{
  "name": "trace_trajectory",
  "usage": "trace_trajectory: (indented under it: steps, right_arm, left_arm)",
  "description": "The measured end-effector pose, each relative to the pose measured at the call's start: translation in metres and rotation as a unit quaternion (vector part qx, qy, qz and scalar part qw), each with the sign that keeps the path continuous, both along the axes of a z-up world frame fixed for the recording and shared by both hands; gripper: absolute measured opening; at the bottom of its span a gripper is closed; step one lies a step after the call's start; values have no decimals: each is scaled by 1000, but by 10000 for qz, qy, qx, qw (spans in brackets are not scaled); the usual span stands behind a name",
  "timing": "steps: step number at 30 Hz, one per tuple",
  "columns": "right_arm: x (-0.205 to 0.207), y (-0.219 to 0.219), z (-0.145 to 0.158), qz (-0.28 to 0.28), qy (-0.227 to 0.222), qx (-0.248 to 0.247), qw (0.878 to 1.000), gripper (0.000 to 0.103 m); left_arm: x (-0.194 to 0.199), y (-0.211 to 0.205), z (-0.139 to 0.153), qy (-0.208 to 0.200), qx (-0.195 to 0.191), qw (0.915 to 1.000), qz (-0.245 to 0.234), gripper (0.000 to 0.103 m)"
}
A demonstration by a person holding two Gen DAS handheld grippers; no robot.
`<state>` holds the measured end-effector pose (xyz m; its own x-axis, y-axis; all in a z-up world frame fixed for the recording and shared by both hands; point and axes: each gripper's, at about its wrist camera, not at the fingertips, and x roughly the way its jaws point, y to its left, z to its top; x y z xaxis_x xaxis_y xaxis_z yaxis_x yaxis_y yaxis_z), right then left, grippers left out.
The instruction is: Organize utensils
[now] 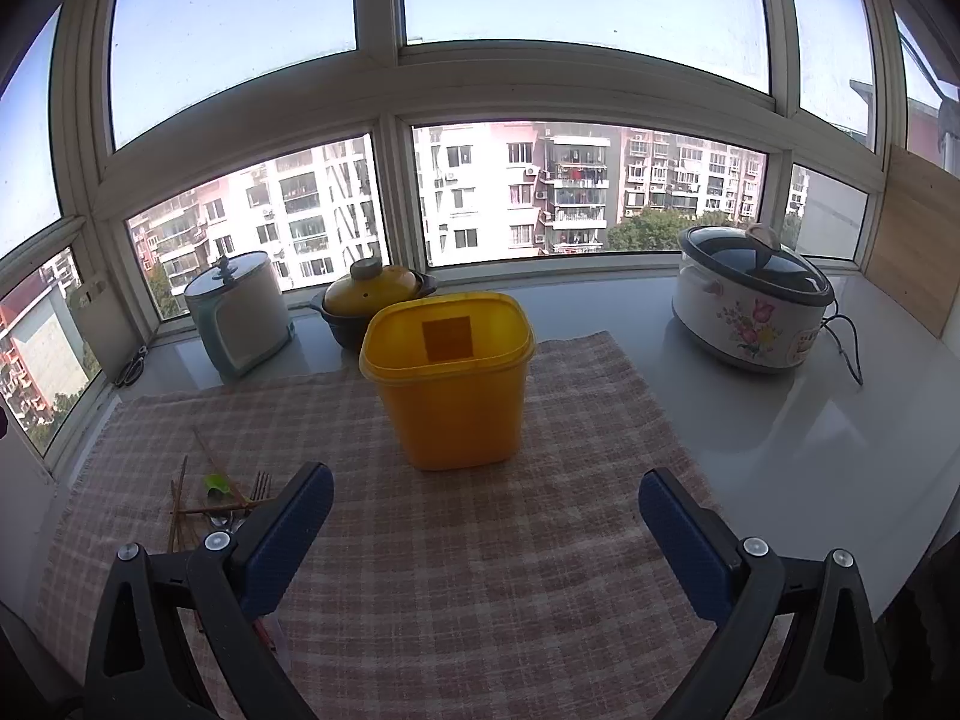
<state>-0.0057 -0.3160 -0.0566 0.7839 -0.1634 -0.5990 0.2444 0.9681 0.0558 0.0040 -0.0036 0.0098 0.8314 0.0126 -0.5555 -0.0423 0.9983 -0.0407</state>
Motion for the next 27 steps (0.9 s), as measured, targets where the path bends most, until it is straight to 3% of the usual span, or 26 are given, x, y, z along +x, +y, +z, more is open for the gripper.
trace_trajectory:
  steps: [27]
  right_arm:
    - [0, 0, 3, 20, -19, -22, 10000, 103]
  left_arm:
    - [4, -7, 3, -15, 6, 10000, -34, 103]
